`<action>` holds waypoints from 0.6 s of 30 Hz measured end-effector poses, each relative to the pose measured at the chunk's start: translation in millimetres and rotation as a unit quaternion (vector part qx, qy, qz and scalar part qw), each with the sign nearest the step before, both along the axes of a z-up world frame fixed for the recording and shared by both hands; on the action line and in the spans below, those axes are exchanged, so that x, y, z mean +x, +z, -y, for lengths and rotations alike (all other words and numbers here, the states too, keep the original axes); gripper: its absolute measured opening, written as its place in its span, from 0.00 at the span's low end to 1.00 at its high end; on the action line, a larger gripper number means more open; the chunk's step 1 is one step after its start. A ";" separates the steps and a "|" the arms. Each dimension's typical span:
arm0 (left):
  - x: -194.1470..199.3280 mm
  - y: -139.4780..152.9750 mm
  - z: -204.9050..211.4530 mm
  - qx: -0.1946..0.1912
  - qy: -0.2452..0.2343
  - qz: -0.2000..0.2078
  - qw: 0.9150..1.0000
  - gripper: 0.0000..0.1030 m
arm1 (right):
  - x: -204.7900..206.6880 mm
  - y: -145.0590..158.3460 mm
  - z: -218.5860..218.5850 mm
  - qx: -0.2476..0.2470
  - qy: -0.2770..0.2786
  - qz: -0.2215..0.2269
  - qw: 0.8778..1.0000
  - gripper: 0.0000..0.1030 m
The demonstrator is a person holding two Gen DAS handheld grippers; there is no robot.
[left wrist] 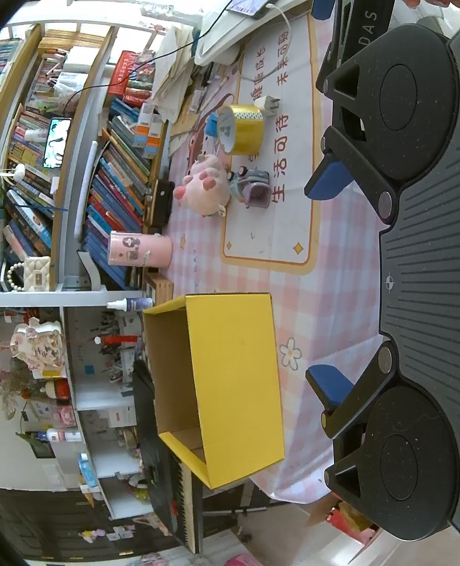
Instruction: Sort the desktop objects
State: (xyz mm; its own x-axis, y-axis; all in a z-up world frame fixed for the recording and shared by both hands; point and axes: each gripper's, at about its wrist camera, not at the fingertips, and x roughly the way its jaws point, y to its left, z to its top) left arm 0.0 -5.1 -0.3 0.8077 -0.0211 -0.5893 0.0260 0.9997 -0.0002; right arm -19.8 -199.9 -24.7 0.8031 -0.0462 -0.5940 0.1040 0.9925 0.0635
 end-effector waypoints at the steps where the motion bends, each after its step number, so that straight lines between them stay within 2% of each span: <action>1: 0.1 0.2 0.1 0.001 -0.001 0.000 1.000 0.98 | -0.2 -0.1 -0.4 0.000 0.000 -0.001 1.000 1.00; 18: 5.3 -1.8 -6.6 0.004 -0.007 -0.005 1.000 0.98 | 7.8 -2.5 -5.6 -0.001 0.003 -0.005 1.000 1.00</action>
